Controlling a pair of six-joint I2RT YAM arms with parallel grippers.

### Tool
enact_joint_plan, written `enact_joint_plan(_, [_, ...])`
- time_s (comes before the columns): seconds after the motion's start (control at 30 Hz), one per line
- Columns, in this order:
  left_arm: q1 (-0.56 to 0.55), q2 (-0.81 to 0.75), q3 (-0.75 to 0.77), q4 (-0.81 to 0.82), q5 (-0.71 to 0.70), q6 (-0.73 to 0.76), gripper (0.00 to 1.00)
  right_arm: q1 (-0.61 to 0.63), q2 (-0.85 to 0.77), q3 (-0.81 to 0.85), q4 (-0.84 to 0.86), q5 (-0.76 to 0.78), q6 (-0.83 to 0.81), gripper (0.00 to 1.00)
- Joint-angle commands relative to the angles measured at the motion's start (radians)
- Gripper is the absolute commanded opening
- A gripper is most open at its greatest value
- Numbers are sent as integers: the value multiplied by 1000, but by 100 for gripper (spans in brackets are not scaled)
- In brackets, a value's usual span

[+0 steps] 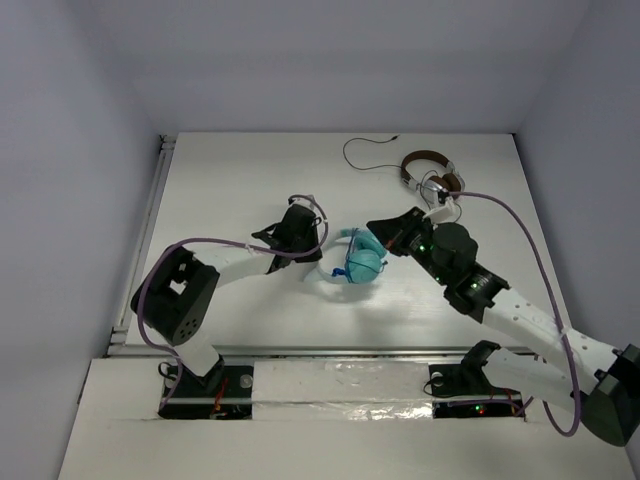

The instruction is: Wrap the headphones

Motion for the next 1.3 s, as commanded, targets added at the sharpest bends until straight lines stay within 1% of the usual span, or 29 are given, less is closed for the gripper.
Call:
enact_joint_plan(0.0, [3,-69,73,5,-151,36,0,5,-74,48,-95,93,-161,3])
enact_joint_plan(0.07, [3,-63,75,5,-236,39,0,5,-103,39,-141,119,-189,5])
enact_joint_plan(0.13, [3,-58,72,16,-278,41,0,5,-145,28,-169,142,-202,6])
enact_joint_plan(0.3, [3,-17,106,17,-379,46,0,5,-217,11,-236,160,-233,16])
enact_joint_plan(0.37, [3,11,121,28,-428,52,3,5,-245,0,-241,165,-238,18])
enact_joint_plan(0.5, [3,60,144,104,-445,75,3,5,-263,-1,-258,170,-239,18])
enact_joint_plan(0.6, [12,115,195,106,-453,95,4,5,-274,8,-277,173,-244,19])
enact_joint_plan(0.67, [12,158,222,124,-433,105,5,5,-294,6,-282,182,-247,19])
enact_joint_plan(0.83, [21,242,316,128,-381,102,4,5,-317,15,-301,190,-255,20])
enact_joint_plan(0.93, [21,268,346,118,-376,98,13,5,-321,16,-313,190,-255,22])
enact_joint_plan(0.97, [21,270,348,114,-379,96,22,5,-323,14,-313,194,-258,28])
enact_joint_plan(1.03, [21,255,330,114,-382,95,30,5,-326,22,-317,205,-267,41])
enact_joint_plan(1.07, [21,243,321,118,-387,89,38,5,-329,28,-320,206,-276,53])
enact_joint_plan(1.1, [21,227,310,120,-389,84,41,5,-328,35,-330,213,-279,58])
enact_joint_plan(1.13, [21,177,279,123,-390,76,45,5,-328,45,-337,219,-284,61])
enact_joint_plan(1.17, [21,135,256,135,-395,66,52,5,-332,67,-353,225,-291,68])
enact_joint_plan(1.2, [21,96,230,166,-395,61,57,5,-335,80,-360,240,-295,71])
enact_joint_plan(1.23, [21,10,198,167,-401,58,62,5,-341,92,-370,248,-299,74])
enact_joint_plan(1.27, [21,-33,192,166,-415,58,71,5,-354,121,-397,266,-299,82])
